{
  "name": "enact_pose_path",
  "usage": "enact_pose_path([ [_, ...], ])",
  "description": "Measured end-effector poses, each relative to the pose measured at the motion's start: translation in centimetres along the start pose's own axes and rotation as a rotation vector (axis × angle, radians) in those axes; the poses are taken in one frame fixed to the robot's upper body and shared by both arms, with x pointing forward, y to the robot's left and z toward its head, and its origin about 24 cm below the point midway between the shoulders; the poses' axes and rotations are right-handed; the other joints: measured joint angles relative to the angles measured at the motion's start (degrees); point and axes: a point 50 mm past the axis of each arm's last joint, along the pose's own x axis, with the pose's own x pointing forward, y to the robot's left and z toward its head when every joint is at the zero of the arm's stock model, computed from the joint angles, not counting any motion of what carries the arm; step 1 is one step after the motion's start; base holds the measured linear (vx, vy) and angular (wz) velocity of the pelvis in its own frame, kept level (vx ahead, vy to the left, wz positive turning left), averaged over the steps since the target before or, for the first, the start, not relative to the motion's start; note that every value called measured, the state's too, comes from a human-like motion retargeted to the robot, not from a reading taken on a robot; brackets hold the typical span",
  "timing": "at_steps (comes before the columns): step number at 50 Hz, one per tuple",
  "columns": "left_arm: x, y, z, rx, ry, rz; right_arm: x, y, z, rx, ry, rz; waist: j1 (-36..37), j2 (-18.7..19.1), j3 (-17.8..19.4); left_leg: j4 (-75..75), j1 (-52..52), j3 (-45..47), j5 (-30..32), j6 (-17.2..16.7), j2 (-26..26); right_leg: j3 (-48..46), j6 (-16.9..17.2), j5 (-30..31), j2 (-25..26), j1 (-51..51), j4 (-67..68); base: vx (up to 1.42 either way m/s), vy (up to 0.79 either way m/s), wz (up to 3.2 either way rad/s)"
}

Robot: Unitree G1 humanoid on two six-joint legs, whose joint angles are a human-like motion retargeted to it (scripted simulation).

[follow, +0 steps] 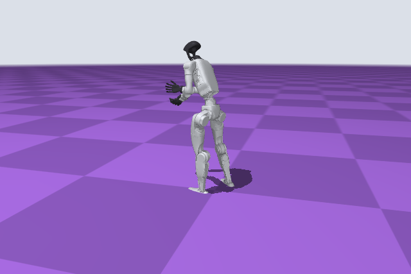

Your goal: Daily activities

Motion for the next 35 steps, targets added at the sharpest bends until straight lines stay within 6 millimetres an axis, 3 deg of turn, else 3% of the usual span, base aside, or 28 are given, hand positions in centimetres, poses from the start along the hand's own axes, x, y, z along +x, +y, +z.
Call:
enact_pose_path([
  [3, -0.5, 0.9, -1.1, 0.018, 0.043, 0.05, -1.7, 1.0, -3.6, 0.119, 0.087, -0.106, -2.34, -1.16, 0.48, -0.2, -0.21, 0.77, 0.08, 0.08, -0.45, 1.81, 0.53, -0.19, -0.71, -1.74, 1.67, 0.0, 0.03, -0.26],
  [5, -1.7, 2.0, -2.8, 0.022, 0.099, 0.106, -3.7, 2.7, -7.0, 0.218, 0.185, -0.19, -4.08, -2.25, 0.0, -0.96, 0.14, 1.41, 0.96, 0.25, -0.84, 3.18, 0.74, -0.41, -1.78, -3.43, 4.24, -0.01, 0.03, -0.37],
  [7, -1.5, 2.3, -2.5, 0.038, 0.105, 0.118, -4.9, 2.8, -8.7, 0.246, 0.248, -0.268, -5.31, -2.81, 0.32, -0.22, -0.24, 2.43, -0.39, 0.23, -0.41, 4.25, 1.02, 0.11, -0.49, -3.39, 2.18, 0.0, 0.03, -0.51],
  [8, -2.3, 2.9, -3.3, 0.038, 0.131, 0.142, -6.1, 3.9, -10.1, 0.279, 0.298, -0.303, -6.17, -3.57, -0.14, -0.76, 0.22, 2.93, 0.21, 0.5, -0.71, 4.99, 1.05, -0.29, -1.39, -4.49, 4.36, -0.03, 0.03, -0.49],
  [10, -2.0, 3.1, -2.6, 0.064, 0.122, 0.142, -7.0, 3.8, -10.9, 0.27, 0.337, -0.354, -7.29, -4.21, 0.04, -0.01, 0.04, 4.11, -1.25, 0.59, -0.21, 5.73, 1.34, -0.04, -0.23, -4.45, 2.81, -0.02, 0.03, -0.55],
  [12, -3.1, 3.9, -3.3, 0.064, 0.147, 0.166, -8.3, 5.3, -12.0, 0.288, 0.386, -0.371, -8.7, -6.01, -0.71, -0.7, 0.91, 5.54, -0.65, 1.11, -0.89, 7.19, 1.58, -1.13, -1.87, -6.61, 7.08, -0.05, 0.03, -0.51],
  [15, -2.6, 3.9, -2.0, 0.082, 0.129, 0.146, -8.0, 5.0, -11.3, 0.25, 0.363, -0.35, -9.96, -6.73, -0.34, 0.14, 0.95, 7.6, -2.34, 1.13, 0.32, 7.71, 1.67, -0.85, -0.14, -6.74, 6.02, -0.03, 0.03, -0.6],
  [25, -3.7, 4.6, -2.1, 0.134, 0.188, 0.071, -4.8, 7.0, -9.7, 0.205, 0.294, -0.141, -10.55, -10.81, -2.05, 0.12, 2.89, 11.43, -2.47, 1.11, 0.59, 8.97, -1.17, -8.81, -0.22, -4.92, 17.28, -0.04, -0.04, -0.3],
  [30, -3.9, 5.2, -2.3, 0.212, 0.218, 0.047, -2.7, 7.2, -9.3, 0.147, 0.281, -0.053, -8.45, -11.49, -2.39, 0.21, 4.32, 10.6, -1.55, 0.74, 1.59, 10.94, -1.52, -10.26, 3.48, 0.94, 12.63, -0.06, -0.13, 0.0],
  [35, -3.5, 5.4, -2.0, 0.323, 0.219, 0.029, -1.5, 6.0, -9.3, 0.059, 0.307, -0.001, -5.42, -10.5, -1.72, 0.5, 5.88, 9.21, -0.62, -0.03, 4.32, 10.03, -2.7, -10.23, 7.84, 7.26, 4.48, -0.09, -0.17, 0.06],
])
